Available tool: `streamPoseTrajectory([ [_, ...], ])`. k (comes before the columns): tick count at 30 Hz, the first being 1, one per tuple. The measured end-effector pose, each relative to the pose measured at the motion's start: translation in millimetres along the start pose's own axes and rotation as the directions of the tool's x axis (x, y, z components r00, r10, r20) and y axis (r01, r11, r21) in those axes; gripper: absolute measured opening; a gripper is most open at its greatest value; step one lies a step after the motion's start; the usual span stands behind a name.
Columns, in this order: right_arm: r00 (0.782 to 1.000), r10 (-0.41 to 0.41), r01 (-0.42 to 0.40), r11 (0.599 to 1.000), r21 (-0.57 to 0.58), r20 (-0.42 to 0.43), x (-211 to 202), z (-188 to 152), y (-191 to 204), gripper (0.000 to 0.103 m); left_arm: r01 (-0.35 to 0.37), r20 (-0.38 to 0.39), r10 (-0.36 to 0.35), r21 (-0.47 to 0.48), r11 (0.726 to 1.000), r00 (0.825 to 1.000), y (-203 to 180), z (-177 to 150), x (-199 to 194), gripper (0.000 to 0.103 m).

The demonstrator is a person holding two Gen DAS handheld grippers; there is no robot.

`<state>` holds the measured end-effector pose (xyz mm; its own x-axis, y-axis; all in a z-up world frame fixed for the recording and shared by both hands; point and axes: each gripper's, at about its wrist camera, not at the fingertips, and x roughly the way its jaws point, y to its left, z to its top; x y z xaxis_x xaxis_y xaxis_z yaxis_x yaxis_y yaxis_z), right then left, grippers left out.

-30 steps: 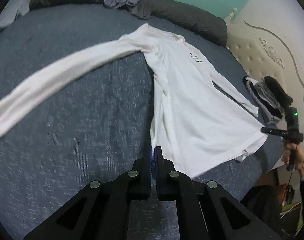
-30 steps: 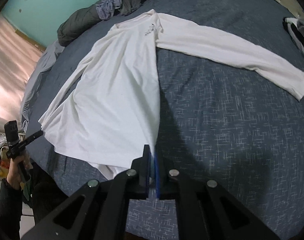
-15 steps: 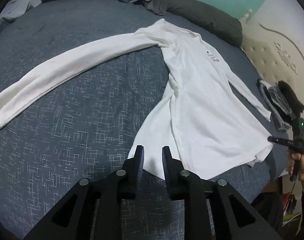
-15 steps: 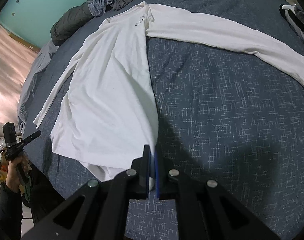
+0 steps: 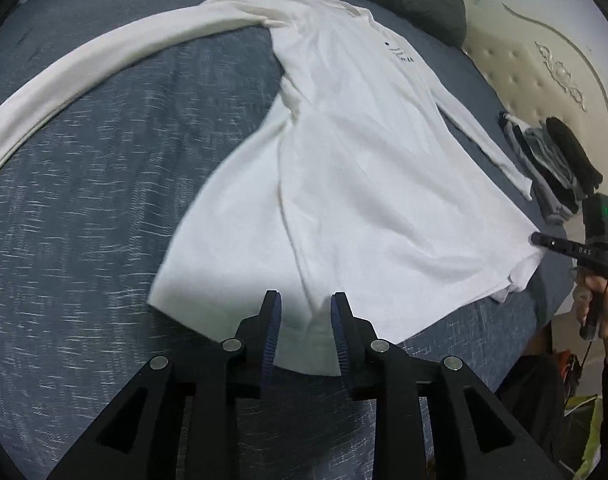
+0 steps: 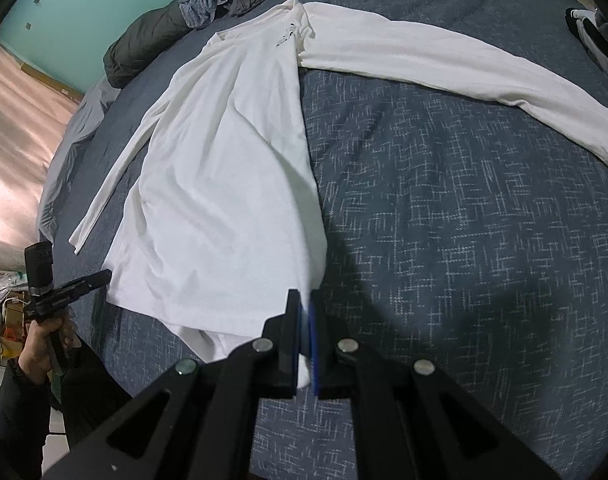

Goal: Fold clothes

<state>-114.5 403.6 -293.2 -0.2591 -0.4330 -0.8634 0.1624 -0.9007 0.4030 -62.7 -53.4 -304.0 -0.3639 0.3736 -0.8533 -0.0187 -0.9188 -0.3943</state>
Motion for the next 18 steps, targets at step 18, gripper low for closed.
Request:
streamPoseTrajectory([
  [18,0.999,0.041,-0.041,0.999,-0.032,-0.003,2,-5,7,0.005,0.032,0.128,-0.035,0.027,0.999,0.991,4,11,-58,0.003],
])
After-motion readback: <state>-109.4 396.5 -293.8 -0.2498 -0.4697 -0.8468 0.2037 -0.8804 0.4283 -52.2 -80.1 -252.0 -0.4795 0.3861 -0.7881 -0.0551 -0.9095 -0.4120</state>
